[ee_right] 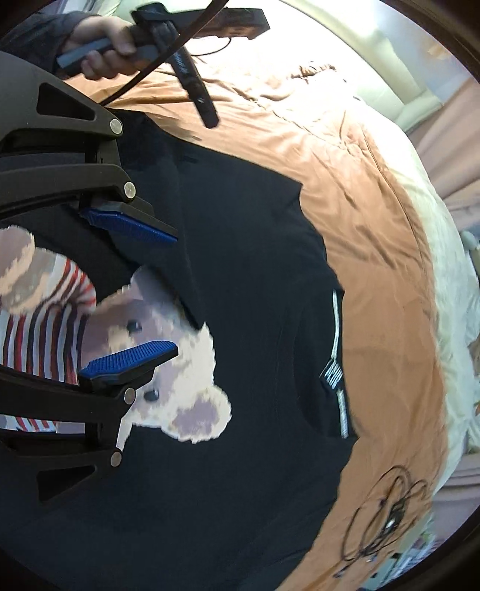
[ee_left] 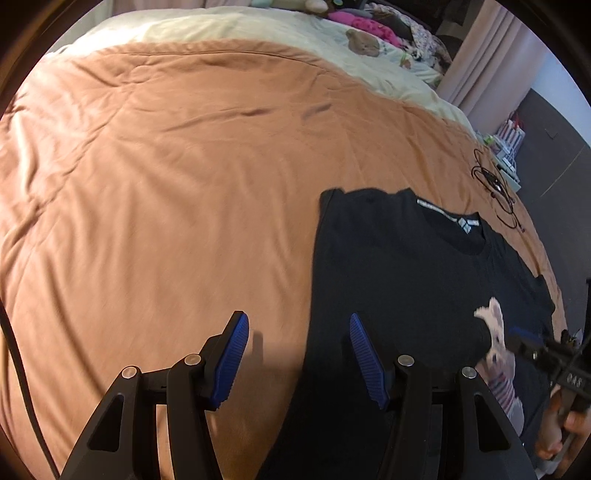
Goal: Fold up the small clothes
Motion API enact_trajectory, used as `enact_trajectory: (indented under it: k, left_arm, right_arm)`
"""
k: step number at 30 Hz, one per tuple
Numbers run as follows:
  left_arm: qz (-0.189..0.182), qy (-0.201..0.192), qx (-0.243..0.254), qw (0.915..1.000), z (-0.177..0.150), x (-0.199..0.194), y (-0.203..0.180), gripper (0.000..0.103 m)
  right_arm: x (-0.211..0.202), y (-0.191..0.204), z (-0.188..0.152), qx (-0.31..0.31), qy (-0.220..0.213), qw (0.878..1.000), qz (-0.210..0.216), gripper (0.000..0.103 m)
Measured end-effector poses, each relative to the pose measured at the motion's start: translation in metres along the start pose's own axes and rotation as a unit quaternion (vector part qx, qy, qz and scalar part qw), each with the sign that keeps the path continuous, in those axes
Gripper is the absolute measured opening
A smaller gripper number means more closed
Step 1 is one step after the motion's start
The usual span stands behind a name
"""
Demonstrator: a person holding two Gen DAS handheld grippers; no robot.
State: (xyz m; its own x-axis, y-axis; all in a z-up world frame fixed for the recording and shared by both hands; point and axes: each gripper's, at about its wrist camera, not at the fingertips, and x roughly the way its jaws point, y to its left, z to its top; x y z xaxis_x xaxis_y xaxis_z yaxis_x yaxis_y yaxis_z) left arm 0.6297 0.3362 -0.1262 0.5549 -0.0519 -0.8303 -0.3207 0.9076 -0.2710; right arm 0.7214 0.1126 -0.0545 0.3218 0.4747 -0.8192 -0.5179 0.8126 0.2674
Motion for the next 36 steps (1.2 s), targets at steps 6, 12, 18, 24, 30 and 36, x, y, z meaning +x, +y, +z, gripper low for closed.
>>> enact_trajectory:
  k: [6, 12, 18, 24, 30, 36]
  left_arm:
    - [-0.001, 0.014, 0.022, 0.9997, 0.027, 0.037, -0.014, 0.059]
    - [-0.005, 0.014, 0.031, 0.9994, 0.043, 0.061, -0.018, 0.042]
    - [-0.019, 0.018, 0.045, 0.9986, 0.051, 0.073, -0.025, 0.007]
    - [0.009, 0.003, 0.026, 0.9996, 0.055, 0.070, -0.005, 0.006]
    - [0.054, 0.008, 0.053, 0.9971, 0.053, 0.075, -0.015, 0.013]
    - [0.063, 0.021, 0.059, 0.9960, 0.036, 0.060, -0.007, 0.027]
  right_arm:
    - [0.004, -0.022, 0.009, 0.018, 0.011, 1.000, 0.008, 0.052]
    - [0.006, -0.031, 0.013, 0.024, 0.012, 0.999, 0.021, 0.052]
    - [0.021, -0.034, 0.019, 0.028, 0.009, 0.999, 0.024, 0.052]
    - [0.034, -0.020, 0.023, 0.013, 0.007, 1.000, 0.015, 0.052]
    - [0.047, -0.004, 0.027, 0.000, 0.006, 1.000, 0.008, 0.052]
    - [0.058, 0.019, 0.018, -0.064, 0.034, 0.997, -0.006, 0.052]
